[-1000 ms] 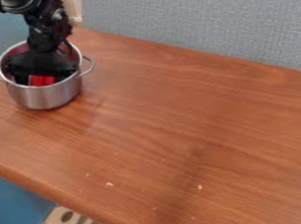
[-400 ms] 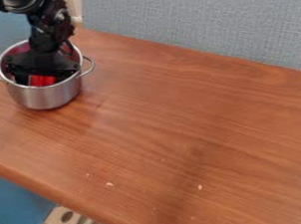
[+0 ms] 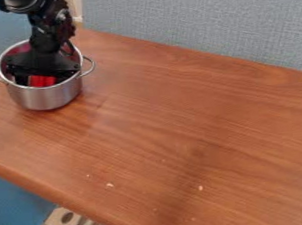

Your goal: Put the red object in the metal pot

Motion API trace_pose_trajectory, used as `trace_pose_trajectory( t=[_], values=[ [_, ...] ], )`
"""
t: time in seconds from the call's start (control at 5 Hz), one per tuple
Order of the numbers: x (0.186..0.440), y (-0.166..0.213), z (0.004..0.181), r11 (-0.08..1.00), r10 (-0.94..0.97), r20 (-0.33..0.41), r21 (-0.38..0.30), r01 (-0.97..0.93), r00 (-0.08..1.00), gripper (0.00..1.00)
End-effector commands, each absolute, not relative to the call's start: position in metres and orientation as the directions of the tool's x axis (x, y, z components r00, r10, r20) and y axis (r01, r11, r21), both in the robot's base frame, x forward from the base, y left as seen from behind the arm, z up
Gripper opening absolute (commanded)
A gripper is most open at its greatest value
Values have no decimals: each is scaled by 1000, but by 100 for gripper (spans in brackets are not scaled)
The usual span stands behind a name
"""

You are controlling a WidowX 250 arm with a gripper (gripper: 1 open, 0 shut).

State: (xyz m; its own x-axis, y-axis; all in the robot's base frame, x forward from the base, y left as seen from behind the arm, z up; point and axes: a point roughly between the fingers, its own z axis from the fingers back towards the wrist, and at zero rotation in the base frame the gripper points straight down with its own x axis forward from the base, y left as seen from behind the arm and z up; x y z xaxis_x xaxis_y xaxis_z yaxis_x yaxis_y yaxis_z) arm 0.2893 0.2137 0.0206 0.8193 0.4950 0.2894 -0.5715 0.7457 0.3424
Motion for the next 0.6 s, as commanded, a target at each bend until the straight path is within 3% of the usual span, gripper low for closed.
trace_pose_trajectory(
  t=[0.0, 0.4],
  values=[
    [267, 202, -9, 759, 510, 166, 377, -532, 844, 100],
    [268, 202, -9, 751, 518, 166, 382, -539, 839, 100]
  ],
)
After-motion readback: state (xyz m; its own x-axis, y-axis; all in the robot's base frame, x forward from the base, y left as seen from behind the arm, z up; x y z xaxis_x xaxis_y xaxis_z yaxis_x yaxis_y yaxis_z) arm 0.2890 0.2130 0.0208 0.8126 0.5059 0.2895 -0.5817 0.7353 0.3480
